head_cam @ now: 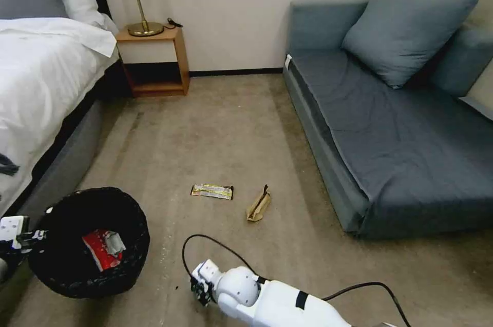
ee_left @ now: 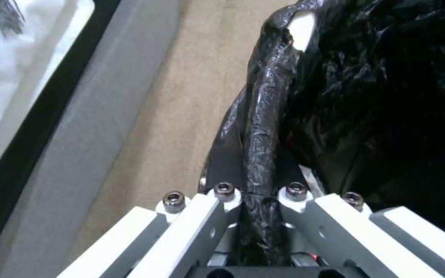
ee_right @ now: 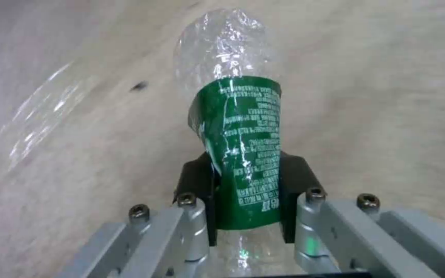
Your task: Pick up the trash bin, then pick up the garbage on the floor and place it into the trash bin.
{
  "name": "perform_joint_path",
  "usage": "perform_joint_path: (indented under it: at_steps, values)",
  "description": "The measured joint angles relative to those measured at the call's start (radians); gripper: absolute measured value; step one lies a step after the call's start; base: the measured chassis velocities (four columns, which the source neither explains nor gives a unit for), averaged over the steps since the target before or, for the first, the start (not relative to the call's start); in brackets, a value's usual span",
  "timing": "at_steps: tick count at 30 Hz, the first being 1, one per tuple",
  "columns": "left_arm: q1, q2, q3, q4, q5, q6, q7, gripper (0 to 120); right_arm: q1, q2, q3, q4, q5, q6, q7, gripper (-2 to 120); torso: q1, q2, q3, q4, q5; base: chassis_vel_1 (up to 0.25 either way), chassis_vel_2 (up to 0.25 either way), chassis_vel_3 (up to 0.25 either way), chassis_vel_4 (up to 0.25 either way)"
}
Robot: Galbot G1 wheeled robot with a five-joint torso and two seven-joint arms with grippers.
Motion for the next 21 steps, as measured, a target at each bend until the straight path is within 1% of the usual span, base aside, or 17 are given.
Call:
perform_joint_path:
  at_steps: [2,5,6,7,8,9,10,11,13,14,15,18,21]
  values:
    - [-0.001,-0.004,0.002,0.0,0.0,0.0,0.0,3,-0.006,-0.008,0.027,0.017,0.004,0.001,0.003,21,0.0,0.0,0.0,0.0,0.0,0.0,0.0,0.0,0.0]
    - [-0.002,-0.012,0.012,-0.003,0.002,-0.001,-0.001,3,-0.033,-0.038,0.135,0.1,0.021,0.013,0.015,21,0.0,0.0,0.0,0.0,0.0,0.0,0.0,0.0,0.0]
    - [-0.002,-0.012,0.012,-0.003,0.002,-0.001,-0.001,3,-0.033,-0.038,0.135,0.1,0.021,0.013,0.015,21,0.0,0.0,0.0,0.0,0.0,0.0,0.0,0.0,0.0]
    - [-0.002,-0.013,0.014,-0.006,0.003,-0.001,-0.001,3,-0.039,-0.046,0.166,0.129,0.026,0.019,0.019,21,0.0,0.0,0.0,0.0001,0.0,0.0,0.0,0.0,0.0]
    - [-0.005,-0.015,0.018,-0.012,0.003,-0.001,-0.002,3,-0.054,-0.064,0.223,0.2,0.053,0.034,0.028,21,0.0,0.0,0.0,-0.0001,0.0,0.0,0.0,0.0,0.0]
    - [-0.006,-0.017,0.019,-0.015,0.003,-0.001,-0.002,3,-0.059,-0.071,0.242,0.229,0.068,0.047,0.03,21,0.0,0.0,0.0,-0.0001,0.0,0.0,0.0,0.0,0.0]
    - [-0.006,-0.017,0.019,-0.015,0.003,-0.001,-0.002,3,-0.059,-0.071,0.242,0.229,0.068,0.047,0.03,21,0.0,0.0,0.0,-0.0001,0.0,0.0,0.0,0.0,0.0]
    - [-0.007,-0.019,0.019,-0.018,0.003,-0.001,-0.002,3,-0.065,-0.08,0.263,0.265,0.087,0.068,0.033,21,0.0,0.0,0.0,-0.0002,0.0001,0.0,0.0,0.0,0.0]
    - [-0.006,-0.025,0.019,-0.023,0.004,-0.001,-0.003,3,-0.077,-0.103,0.292,0.361,0.132,0.162,0.036,21,0.0,0.0,0.0,-0.0002,0.0,0.0,0.0,0.0,0.0]
    - [-0.005,-0.028,0.02,-0.024,0.004,-0.001,-0.003,3,-0.078,-0.11,0.293,0.394,0.144,0.202,0.036,21,0.0,0.0,0.0,-0.0002,-0.0001,0.0,0.0,0.0,0.0]
    - [-0.005,-0.028,0.02,-0.024,0.004,-0.001,-0.003,3,-0.078,-0.11,0.293,0.394,0.144,0.202,0.036,21,0.0,0.0,0.0,-0.0002,-0.0001,0.0,0.0,0.0,0.0]
    - [-0.005,-0.035,0.031,-0.028,0.006,-0.001,-0.004,3,-0.052,-0.122,0.255,0.501,0.165,0.323,0.009,21,0.0,0.0,0.0,-0.0001,-0.0001,0.0,0.0,0.0,0.0]
    - [-0.007,-0.039,0.037,-0.033,0.006,0.0,-0.006,3,-0.029,-0.118,0.216,0.53,0.168,0.361,-0.005,21,0.0,0.0,0.0,0.0,-0.0002,0.0,0.0,0.0,0.0]
